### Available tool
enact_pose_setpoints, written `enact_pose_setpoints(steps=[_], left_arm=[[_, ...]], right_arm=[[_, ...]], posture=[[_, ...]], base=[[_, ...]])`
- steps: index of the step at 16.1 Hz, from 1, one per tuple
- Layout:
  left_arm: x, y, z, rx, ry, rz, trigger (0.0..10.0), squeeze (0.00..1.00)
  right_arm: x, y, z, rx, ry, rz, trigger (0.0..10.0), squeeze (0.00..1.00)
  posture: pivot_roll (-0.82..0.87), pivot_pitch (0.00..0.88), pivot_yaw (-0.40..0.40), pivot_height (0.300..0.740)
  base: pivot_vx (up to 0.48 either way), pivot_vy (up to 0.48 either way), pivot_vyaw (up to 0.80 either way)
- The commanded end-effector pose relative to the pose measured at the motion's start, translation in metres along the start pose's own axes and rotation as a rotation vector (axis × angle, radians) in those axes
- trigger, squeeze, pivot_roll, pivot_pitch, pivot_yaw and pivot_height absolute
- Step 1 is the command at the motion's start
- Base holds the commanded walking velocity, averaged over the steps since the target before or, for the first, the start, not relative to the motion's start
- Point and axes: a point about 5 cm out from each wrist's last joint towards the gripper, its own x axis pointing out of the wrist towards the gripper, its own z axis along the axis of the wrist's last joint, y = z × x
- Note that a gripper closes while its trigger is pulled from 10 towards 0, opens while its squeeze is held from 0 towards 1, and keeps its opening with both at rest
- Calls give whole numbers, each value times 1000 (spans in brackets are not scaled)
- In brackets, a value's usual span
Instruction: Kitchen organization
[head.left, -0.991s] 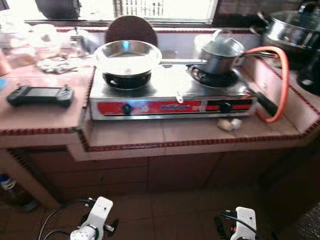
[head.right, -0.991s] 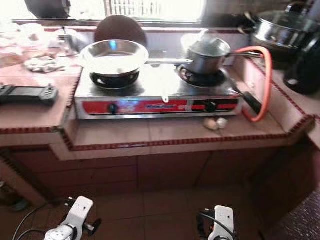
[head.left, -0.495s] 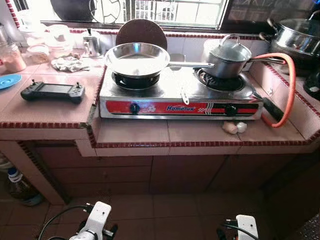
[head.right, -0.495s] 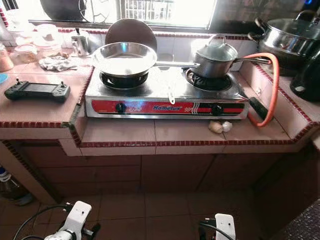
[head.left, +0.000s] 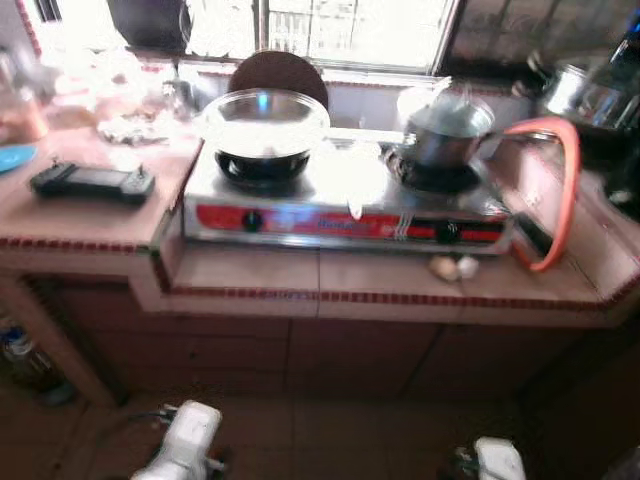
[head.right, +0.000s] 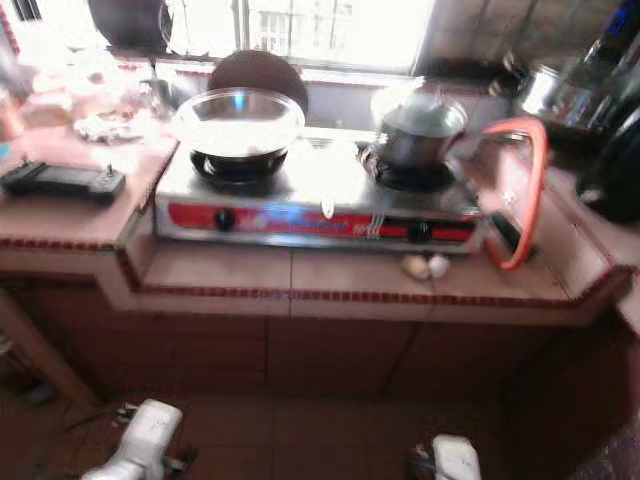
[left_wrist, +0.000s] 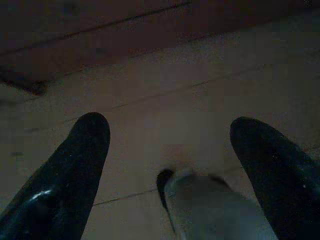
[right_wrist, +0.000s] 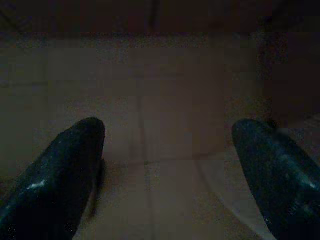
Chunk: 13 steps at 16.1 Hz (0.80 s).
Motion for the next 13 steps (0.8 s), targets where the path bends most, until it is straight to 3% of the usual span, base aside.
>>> enact_pose_setpoints(steps=[1, 3, 8, 13], left_arm=[[-2, 7, -4, 13, 19, 21, 10000, 0], [-2, 9, -6, -30, 26, 38, 10000, 0], [-6, 17, -17, 74, 84, 41, 10000, 0], [-14, 29, -35, 179, 163, 15, 10000, 0]], right_arm=[[0, 0, 1, -6, 0, -1, 10000, 0], [-1, -2, -2, -8, 9, -6, 10000, 0], [-1, -6, -2, 13, 13, -26, 10000, 0], [6, 9, 15, 155, -50, -33, 10000, 0]], posture=[[219, 0, -99, 740], [219, 0, -98, 740], [248, 0, -82, 740], [268, 0, -13, 740]], base=[[0, 0, 0], [0, 0, 0], [0, 0, 0], [0, 0, 0]])
